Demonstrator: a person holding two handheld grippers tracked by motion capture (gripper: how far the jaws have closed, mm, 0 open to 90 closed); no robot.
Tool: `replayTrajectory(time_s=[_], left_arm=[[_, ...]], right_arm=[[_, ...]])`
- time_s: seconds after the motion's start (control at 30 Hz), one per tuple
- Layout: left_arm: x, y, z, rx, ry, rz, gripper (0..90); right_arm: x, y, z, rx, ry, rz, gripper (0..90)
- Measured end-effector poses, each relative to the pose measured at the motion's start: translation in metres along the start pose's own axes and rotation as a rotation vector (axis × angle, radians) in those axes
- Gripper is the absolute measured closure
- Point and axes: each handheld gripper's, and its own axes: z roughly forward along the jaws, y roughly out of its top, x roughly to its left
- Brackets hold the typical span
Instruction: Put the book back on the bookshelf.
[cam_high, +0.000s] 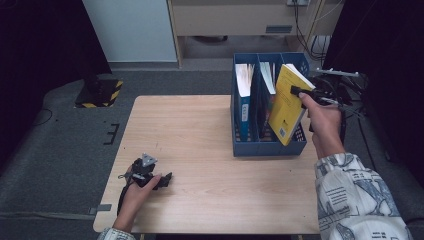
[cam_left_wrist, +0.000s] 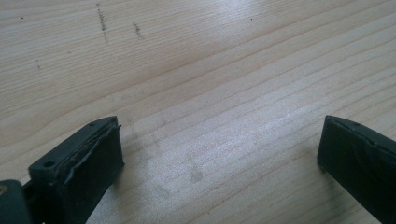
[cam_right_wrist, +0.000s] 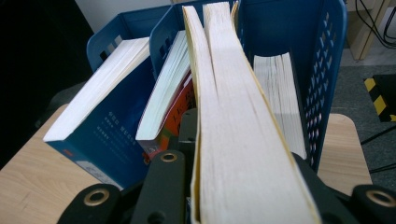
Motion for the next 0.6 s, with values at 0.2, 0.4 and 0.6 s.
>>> replayTrajectory(time_s=[0.2, 0.4, 0.6], left_arm=[[0.000, 0.000, 0.000, 0.002, -0.002, 0.005, 0.0], [0.000, 0.001, 0.000, 0.005, -0.003, 0.007, 0.0], [0.000, 0.001, 0.000, 0.003, -0.005, 0.007, 0.0]], right_arm=[[0.006, 0.003, 0.012, -0.002, -0.015, -0.015, 75.0], [0.009, 0.005, 0.024, -0.003, -0.023, -0.028, 75.1], [0.012, 0.010, 0.036, -0.005, -0.029, -0.030, 75.0]])
